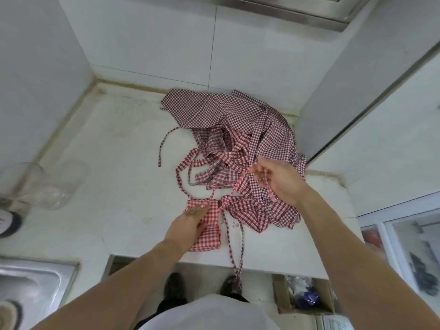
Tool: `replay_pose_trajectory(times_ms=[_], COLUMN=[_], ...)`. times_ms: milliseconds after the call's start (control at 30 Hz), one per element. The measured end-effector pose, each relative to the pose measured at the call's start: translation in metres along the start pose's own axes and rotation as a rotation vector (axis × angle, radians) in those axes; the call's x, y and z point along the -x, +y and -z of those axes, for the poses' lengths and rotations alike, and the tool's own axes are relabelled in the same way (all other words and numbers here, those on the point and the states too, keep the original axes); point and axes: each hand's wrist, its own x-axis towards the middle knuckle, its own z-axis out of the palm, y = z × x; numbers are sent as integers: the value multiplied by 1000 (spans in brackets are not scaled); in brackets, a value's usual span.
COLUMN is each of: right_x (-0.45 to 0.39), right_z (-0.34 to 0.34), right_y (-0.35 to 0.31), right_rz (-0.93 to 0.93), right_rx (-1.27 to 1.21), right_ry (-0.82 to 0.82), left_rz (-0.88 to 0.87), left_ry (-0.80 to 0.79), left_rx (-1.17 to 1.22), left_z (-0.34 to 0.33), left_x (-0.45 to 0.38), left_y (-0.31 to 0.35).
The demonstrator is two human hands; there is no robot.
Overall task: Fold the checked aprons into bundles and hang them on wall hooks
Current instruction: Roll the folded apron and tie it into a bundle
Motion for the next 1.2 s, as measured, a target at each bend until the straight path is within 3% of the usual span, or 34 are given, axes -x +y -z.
replay_pose_trajectory(times_ms=[67, 133, 200, 233, 267, 333, 400, 533, 633, 767, 933, 1067, 1200], right_x=[-3, -8, -14, -14, -13, -10, -17, -33, -40, -35, -22, -18, -14], right_z=[9, 6, -4, -13, -26, -52, -71, -90, -89, -96, -119, -124, -122], right_y=[-6, 8, 39, 56, 71, 99, 124, 136, 121, 105, 123, 128, 130], right_rz=[133, 210, 147, 13, -158, -429, -489, -407, -258, -84, -49, -66, -31], right_rx=[-268, -135, 42, 66, 73, 24, -91, -269, -162, -135, 142, 166, 237], right_ry=[107, 383, 652, 657, 560, 258, 152, 232, 307, 232, 267, 403, 275], left_rz=[-10, -9, 0, 2, 2, -1, -15, -32, -18, 1, 16, 115, 11], left_ry=[-3, -1, 7, 15, 22, 38, 51, 84, 96, 128, 314, 420, 418], left_rx=[8, 20, 37, 44, 52, 71, 95, 143, 165, 246, 335, 410, 364], left_z=[0, -1, -2, -3, -3, -5, -6, -5, -6, -7, -7, -13, -14], left_x=[-5, -8, -9, -9, -8, -7, -6, -5, -4, -4, -2, 6, 7], left_y=[0, 0, 1, 1, 2, 3, 2, 2, 1, 3, 17, 27, 33])
